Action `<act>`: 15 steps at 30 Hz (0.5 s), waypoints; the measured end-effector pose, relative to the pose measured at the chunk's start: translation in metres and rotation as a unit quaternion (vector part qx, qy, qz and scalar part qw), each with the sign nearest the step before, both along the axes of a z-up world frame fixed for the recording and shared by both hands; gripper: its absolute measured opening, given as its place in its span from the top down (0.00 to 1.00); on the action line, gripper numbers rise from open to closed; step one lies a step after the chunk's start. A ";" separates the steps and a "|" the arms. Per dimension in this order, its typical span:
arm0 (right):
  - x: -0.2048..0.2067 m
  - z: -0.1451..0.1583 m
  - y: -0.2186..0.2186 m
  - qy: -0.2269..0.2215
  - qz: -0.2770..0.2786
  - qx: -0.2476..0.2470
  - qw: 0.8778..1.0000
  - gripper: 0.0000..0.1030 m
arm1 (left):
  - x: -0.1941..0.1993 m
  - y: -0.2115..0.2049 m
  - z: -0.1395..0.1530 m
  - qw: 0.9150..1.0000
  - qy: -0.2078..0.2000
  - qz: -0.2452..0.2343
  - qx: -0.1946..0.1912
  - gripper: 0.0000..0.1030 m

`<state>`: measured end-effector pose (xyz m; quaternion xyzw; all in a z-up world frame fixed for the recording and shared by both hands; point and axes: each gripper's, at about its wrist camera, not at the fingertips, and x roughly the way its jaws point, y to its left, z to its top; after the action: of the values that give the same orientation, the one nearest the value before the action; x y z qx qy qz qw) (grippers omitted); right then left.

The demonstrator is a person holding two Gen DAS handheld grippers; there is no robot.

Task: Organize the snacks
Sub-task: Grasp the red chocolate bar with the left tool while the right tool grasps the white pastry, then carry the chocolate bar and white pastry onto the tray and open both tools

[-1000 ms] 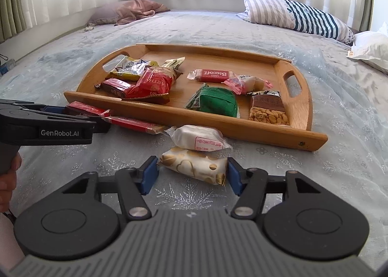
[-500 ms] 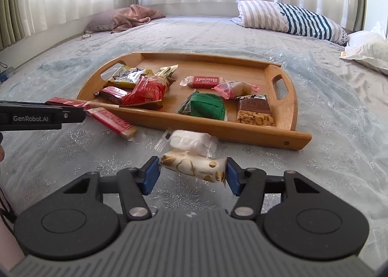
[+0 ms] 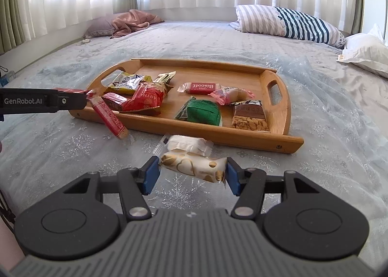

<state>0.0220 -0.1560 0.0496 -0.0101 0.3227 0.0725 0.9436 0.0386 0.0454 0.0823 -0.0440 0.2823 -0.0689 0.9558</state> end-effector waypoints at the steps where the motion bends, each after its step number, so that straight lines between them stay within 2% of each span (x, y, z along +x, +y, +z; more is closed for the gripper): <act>1: 0.000 0.001 0.000 0.000 0.001 0.001 1.000 0.41 | -0.001 0.003 0.003 1.000 -0.003 0.006 -0.011 0.37; 4: -0.002 0.002 0.000 -0.003 0.002 0.003 1.000 0.41 | -0.008 0.013 0.017 0.998 -0.037 0.023 -0.039 0.38; 8: 0.000 0.007 -0.003 -0.010 0.000 0.004 1.000 0.41 | -0.013 0.017 0.037 0.996 -0.076 0.033 -0.024 0.38; 11: 0.002 0.012 -0.004 -0.022 -0.002 0.001 1.000 0.41 | -0.011 0.013 0.043 0.996 -0.083 0.026 -0.013 0.38; 15: 0.005 0.019 -0.006 -0.036 -0.005 -0.001 0.999 0.41 | -0.006 0.004 0.044 0.997 -0.079 0.012 -0.021 0.37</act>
<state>0.0268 -0.1621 0.0686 -0.0119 0.2883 0.0675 0.9551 0.0324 0.0494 0.1263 -0.0619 0.2036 -0.0663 0.9748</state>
